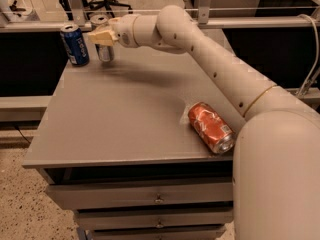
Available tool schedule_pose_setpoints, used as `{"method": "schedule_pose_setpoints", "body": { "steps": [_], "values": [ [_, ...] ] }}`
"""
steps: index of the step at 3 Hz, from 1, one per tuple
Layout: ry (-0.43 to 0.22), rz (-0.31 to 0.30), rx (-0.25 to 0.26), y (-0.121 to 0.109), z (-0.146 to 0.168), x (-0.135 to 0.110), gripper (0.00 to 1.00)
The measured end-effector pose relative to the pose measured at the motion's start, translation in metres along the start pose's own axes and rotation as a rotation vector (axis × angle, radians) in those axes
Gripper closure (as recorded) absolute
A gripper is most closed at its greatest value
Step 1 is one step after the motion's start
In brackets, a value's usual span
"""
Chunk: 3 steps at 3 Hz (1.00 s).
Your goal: Move redbull can near pepsi can
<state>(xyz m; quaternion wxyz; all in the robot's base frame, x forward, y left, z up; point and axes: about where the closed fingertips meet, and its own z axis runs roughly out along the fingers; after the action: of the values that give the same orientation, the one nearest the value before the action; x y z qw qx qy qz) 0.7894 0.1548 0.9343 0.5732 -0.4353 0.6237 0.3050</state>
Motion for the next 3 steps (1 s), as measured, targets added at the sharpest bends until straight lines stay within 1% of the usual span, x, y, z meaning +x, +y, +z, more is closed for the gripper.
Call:
{"method": "schedule_pose_setpoints", "body": {
  "steps": [1,3],
  "values": [
    [0.006,0.000,-0.007,0.002,0.020,0.003,0.89],
    [0.014,0.024,-0.010,0.009,0.035,0.010,0.43]
  ]
}}
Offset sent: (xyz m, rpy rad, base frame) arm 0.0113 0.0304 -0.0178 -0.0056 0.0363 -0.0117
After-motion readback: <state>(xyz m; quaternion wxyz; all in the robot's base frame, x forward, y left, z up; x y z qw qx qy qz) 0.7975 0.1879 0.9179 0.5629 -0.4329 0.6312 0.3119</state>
